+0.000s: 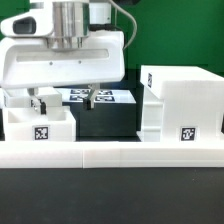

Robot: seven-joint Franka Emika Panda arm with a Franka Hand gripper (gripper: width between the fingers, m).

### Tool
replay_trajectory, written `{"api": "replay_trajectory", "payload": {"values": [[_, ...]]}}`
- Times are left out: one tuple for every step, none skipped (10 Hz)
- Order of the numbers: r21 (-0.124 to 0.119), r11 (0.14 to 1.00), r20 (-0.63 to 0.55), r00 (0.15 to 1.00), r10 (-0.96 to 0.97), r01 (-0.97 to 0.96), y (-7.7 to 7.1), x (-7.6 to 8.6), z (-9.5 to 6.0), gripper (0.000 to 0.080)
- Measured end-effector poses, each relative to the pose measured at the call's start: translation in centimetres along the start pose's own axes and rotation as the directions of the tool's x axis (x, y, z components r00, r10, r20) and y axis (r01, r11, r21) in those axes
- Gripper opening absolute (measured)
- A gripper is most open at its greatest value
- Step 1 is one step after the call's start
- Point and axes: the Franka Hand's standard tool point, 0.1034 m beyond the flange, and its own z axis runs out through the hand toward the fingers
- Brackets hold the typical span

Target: Assemble drawer

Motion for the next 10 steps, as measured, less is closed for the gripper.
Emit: {"api": "replay_trajectory", "payload": {"values": [[0.001,1.000,0.007,1.000,0.000,0.000,-0.1,-0.3,0.6,0.0649],[-0.007,1.000,0.003,1.000,0.001,-0.001,0.1,-0.5,1.3,0.0649],[-0.011,1.000,0.004,1.000,0.002,-0.002,0.1,-0.7,1.9,0.0649],[-0.019,1.000,-0.003,1.000,0.002,-0.002,0.2,-0.7,2.3,0.0649],[-0.023,1.000,-0.006,1.000,0.001,-0.001,0.2,-0.7,2.6,0.0649],[-0.022,1.000,-0.003,1.000,0.001,-0.001,0.1,-0.8,2.7,0.0649],[-0.022,1.000,-0.003,1.000,0.003,-0.003,0.1,-0.8,2.7,0.0649],[-0.021,1.000,-0.003,1.000,0.002,-0.002,-0.1,-0.7,2.7,0.0518],[-0.021,1.000,-0.003,1.000,0.000,0.000,-0.2,-0.6,2.7,0.0518],[-0.021,1.000,-0.003,1.000,0.000,0.000,-0.2,-0.7,2.7,0.0361]]}}
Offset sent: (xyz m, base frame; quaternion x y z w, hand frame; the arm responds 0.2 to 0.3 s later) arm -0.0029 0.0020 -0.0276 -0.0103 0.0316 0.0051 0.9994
